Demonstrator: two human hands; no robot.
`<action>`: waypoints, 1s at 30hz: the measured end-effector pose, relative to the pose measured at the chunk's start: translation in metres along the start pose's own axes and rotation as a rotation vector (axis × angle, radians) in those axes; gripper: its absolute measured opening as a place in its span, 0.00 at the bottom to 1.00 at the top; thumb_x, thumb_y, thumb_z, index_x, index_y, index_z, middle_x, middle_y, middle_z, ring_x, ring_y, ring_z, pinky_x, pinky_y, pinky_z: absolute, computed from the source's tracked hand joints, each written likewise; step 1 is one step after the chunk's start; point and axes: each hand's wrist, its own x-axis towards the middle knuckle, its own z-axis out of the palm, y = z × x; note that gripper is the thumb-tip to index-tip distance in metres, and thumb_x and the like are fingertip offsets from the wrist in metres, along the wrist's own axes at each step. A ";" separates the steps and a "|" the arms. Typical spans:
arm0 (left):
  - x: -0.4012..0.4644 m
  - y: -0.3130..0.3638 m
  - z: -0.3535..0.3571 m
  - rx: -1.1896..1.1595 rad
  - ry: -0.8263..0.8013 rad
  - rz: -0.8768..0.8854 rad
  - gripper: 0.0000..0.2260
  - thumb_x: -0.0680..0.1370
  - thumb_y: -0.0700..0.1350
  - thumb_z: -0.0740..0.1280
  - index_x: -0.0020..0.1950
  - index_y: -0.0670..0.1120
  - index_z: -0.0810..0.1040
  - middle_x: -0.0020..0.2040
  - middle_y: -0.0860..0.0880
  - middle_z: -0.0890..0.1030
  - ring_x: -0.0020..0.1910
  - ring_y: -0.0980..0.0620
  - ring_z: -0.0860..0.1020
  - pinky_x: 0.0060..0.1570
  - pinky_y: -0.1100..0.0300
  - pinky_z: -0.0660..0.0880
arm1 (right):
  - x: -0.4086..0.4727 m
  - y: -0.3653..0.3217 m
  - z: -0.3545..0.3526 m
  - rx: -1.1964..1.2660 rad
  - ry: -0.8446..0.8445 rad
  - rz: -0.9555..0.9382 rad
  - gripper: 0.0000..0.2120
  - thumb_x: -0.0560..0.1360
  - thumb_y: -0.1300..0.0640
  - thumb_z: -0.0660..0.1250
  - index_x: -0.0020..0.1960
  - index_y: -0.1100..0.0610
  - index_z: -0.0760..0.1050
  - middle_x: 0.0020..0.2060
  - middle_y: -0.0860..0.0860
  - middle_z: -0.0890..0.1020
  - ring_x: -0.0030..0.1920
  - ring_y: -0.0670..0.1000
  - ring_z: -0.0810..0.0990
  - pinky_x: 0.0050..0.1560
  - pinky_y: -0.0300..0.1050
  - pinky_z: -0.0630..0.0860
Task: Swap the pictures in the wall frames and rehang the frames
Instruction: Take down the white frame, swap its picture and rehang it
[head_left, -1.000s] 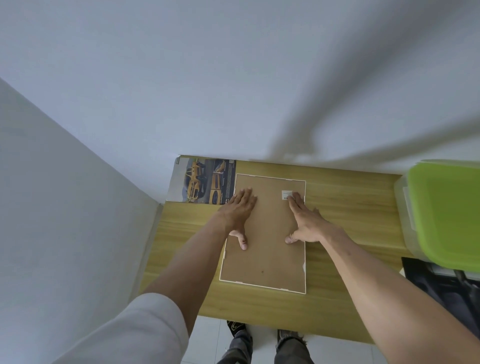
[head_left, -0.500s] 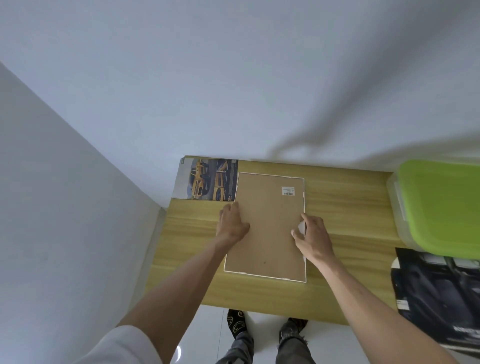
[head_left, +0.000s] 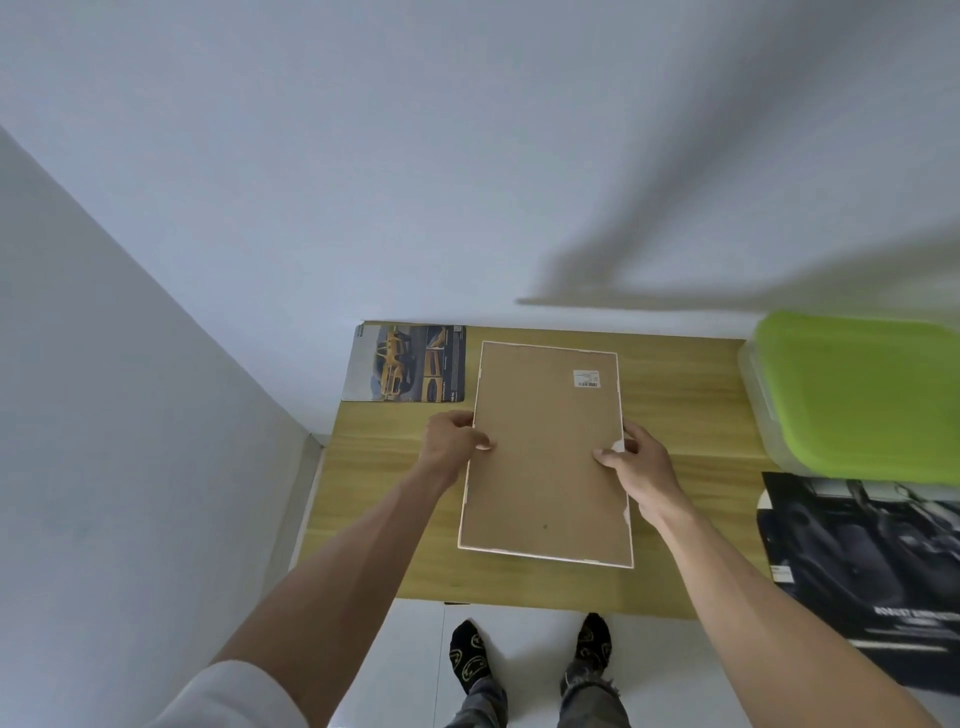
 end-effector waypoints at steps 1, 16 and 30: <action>-0.003 0.005 -0.002 -0.022 -0.027 0.011 0.15 0.67 0.28 0.72 0.49 0.43 0.82 0.42 0.49 0.83 0.39 0.55 0.80 0.36 0.67 0.73 | -0.003 -0.005 -0.004 0.011 -0.002 -0.017 0.17 0.73 0.66 0.72 0.57 0.49 0.79 0.48 0.51 0.85 0.46 0.52 0.85 0.44 0.46 0.80; -0.102 0.088 0.008 -0.057 0.263 0.413 0.15 0.66 0.33 0.75 0.46 0.51 0.84 0.37 0.53 0.83 0.35 0.57 0.79 0.34 0.71 0.74 | -0.055 -0.107 -0.049 -0.265 0.001 -0.378 0.31 0.77 0.48 0.68 0.77 0.49 0.61 0.71 0.53 0.68 0.62 0.53 0.75 0.56 0.47 0.74; -0.215 0.097 0.113 0.213 0.404 0.795 0.12 0.72 0.40 0.72 0.54 0.51 0.84 0.44 0.53 0.82 0.41 0.56 0.80 0.38 0.63 0.76 | -0.130 -0.176 -0.084 -0.153 -0.011 -0.564 0.22 0.71 0.56 0.73 0.59 0.56 0.65 0.54 0.53 0.78 0.48 0.54 0.80 0.44 0.50 0.80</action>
